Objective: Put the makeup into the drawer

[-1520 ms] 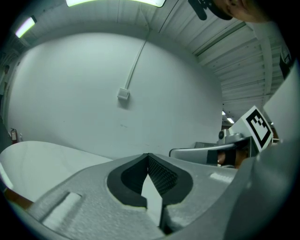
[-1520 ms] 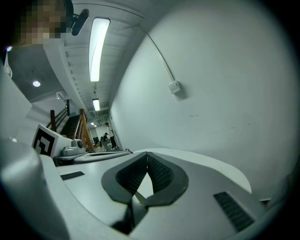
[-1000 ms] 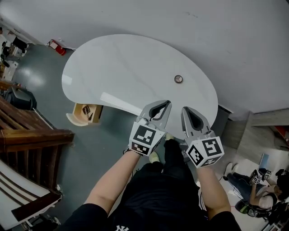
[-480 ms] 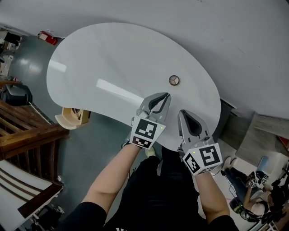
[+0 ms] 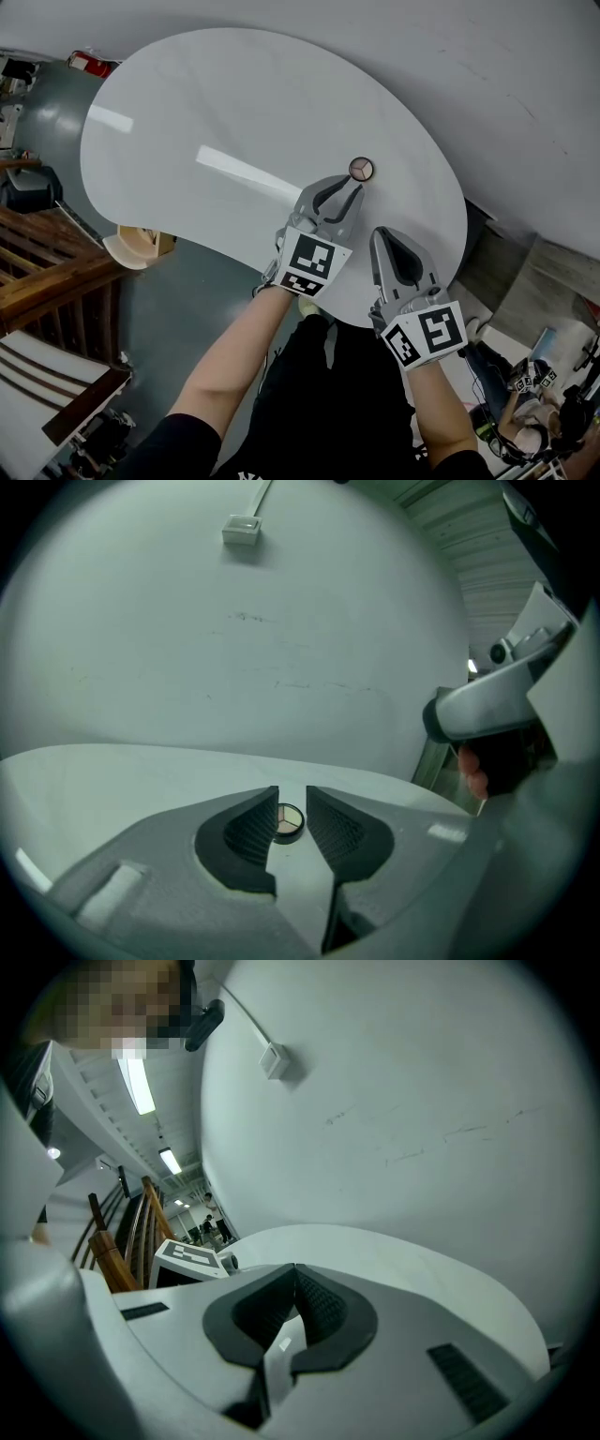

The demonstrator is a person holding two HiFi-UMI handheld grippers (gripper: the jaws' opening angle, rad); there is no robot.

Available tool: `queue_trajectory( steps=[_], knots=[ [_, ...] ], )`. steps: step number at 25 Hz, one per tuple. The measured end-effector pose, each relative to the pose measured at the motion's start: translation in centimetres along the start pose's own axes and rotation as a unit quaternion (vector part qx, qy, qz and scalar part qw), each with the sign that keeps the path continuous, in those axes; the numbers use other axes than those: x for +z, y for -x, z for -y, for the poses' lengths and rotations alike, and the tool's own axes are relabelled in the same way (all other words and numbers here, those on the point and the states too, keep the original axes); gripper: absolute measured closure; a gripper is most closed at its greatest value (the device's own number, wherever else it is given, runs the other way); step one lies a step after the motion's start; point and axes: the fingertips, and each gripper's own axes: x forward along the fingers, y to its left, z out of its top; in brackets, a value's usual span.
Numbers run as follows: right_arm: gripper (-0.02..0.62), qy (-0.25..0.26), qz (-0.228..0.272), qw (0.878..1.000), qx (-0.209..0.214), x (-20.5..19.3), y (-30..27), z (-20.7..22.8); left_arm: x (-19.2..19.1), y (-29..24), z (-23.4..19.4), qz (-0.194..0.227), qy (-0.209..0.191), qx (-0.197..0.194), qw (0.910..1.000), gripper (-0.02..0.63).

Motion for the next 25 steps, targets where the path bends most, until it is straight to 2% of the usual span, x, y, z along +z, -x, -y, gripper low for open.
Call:
queue_trajectory(
  steps=[2, 5, 17, 25],
  knots=[
    [0.58, -0.004, -0.004, 1.0, 0.001, -0.4, -0.4, 0.4, -0.5, -0.8, -0.1, -0.006, -0.006, 0.002, 1.0, 0.489],
    [0.58, -0.008, -0.007, 1.0, 0.0, -0.7, -0.8, 1.1, -1.1, -1.8, -0.3, -0.014, -0.016, 0.0, 0.9998, 0.457],
    [0.58, -0.016, -0.018, 1.0, -0.012, -2.4, -1.7, 3.3, -3.1, -4.7, -0.8, -0.031, -0.043, -0.02, 0.9984, 0.393],
    [0.58, -0.017, -0.021, 0.999, -0.018, -2.8, -2.6, 4.5, -3.8, -5.7, -0.9, -0.049, -0.065, -0.02, 0.9965, 0.39]
  ],
)
